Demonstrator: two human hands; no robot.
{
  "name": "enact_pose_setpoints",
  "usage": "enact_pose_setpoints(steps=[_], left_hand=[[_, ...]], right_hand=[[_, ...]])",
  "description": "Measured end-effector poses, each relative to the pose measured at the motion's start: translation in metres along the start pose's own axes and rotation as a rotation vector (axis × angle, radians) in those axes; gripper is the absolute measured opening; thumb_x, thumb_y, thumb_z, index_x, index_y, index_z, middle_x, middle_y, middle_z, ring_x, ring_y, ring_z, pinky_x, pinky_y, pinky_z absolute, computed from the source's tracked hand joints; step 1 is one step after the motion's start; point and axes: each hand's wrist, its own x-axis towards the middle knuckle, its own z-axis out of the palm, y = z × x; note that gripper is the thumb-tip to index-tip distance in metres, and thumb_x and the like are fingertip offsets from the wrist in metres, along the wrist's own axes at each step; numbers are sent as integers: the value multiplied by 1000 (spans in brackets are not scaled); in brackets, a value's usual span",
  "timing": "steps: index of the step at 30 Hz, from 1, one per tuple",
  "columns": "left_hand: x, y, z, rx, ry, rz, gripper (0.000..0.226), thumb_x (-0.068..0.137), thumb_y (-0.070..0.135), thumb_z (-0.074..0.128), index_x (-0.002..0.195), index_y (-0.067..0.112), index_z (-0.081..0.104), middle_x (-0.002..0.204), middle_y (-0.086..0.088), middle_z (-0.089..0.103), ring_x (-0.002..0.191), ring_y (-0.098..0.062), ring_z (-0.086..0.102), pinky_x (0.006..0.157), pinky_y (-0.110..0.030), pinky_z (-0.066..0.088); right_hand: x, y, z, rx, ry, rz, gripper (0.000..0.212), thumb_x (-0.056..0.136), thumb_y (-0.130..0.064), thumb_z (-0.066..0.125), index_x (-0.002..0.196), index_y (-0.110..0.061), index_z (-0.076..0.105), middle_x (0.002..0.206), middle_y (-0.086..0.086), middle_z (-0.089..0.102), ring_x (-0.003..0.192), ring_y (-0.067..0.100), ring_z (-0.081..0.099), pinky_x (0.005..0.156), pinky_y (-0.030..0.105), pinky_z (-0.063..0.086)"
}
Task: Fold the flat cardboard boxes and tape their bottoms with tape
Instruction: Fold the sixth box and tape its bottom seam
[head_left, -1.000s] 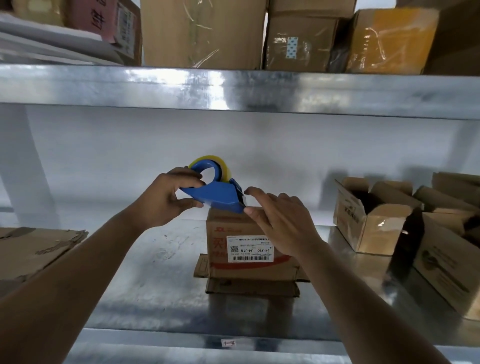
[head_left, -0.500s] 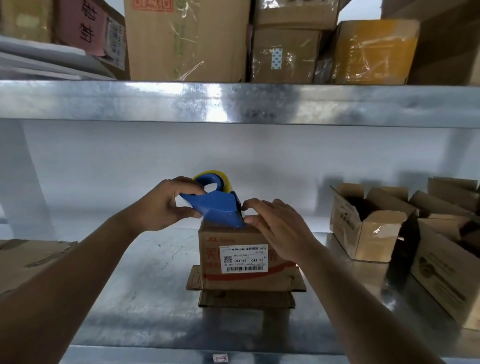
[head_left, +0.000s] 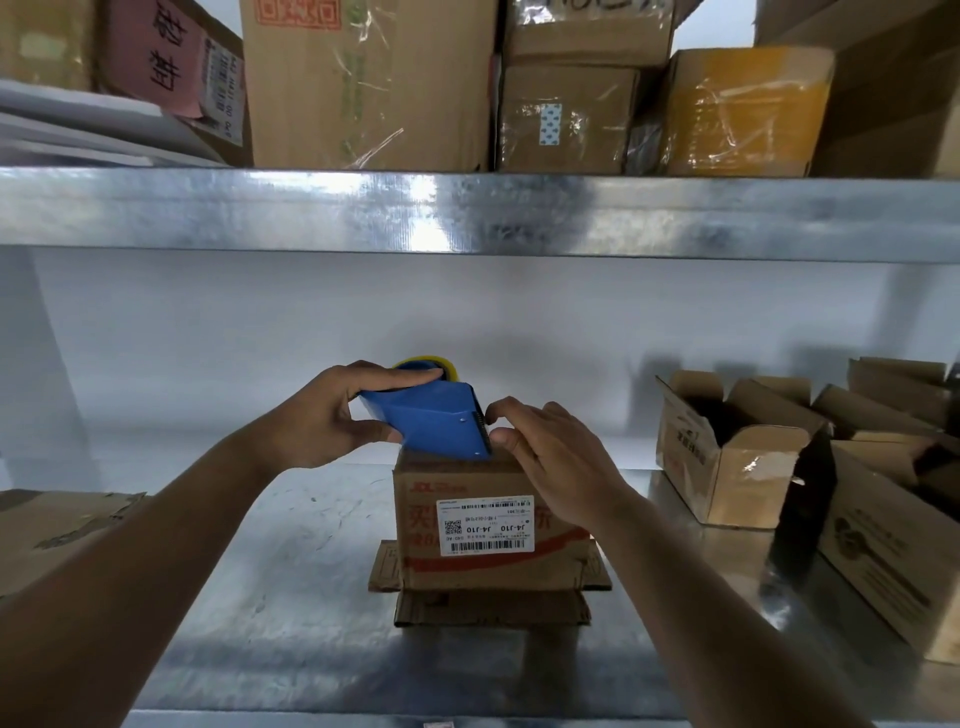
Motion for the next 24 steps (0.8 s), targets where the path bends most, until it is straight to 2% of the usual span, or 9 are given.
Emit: enact_pose_setpoints(steps=[3,6,8,12,17,19,21,24], left_hand=[[1,2,0,-25,-10,1,76,80,5,82,146,30,54,128,26,65,125,-11,61,102,-21,51],[3,1,0,-33,-17,-10,76,79,7,83,147,29,55,129,22,66,127,-16,60,105,-27,53],[4,0,0,-42,-18,-26,76,79,9,83,147,30,55,130,21,66,128,-18,59,106,-30,53],[5,2,1,-73,-31,-23,76,79,8,82,146,31,55,132,20,66,129,-19,58,106,-29,53],[7,6,1,-74,-51,-19,76,80,8,81,148,27,54,134,17,66,131,-19,58,107,-29,52],[8,8,1,-71,-63,-14,75,80,7,81,147,27,54,134,19,66,131,-16,58,106,-27,52],[9,11,1,-72,-78,-11,74,81,4,81,146,28,54,134,22,65,132,-11,57,106,-24,51],[12,14,0,-75,-112,-23,74,82,2,80,146,29,54,138,23,63,135,-7,55,106,-25,51]], right_hand=[[0,1,0,8,0,9,37,106,-51,27,131,-33,47,108,-8,69,93,15,52,71,30,39],[1,2,4,-42,34,8,28,109,-45,32,129,-31,47,101,-10,68,90,13,53,66,24,35],[1,1,5,-43,56,32,27,111,-42,33,128,-29,48,91,-15,59,87,12,53,63,21,34],[1,0,4,-30,79,63,27,111,-41,32,130,-29,48,79,-18,47,80,10,52,61,23,33],[3,-2,5,-28,94,106,29,111,-39,33,135,-29,46,83,-10,56,75,8,54,58,20,33],[3,-4,4,24,121,111,29,111,-37,35,137,-30,44,80,-10,59,72,8,56,57,22,39],[4,-5,3,105,155,115,28,110,-35,38,137,-32,42,73,-9,59,65,9,57,55,30,47],[5,-2,0,219,169,113,16,109,-29,44,124,-34,45,70,-6,60,61,11,57,57,37,51]])
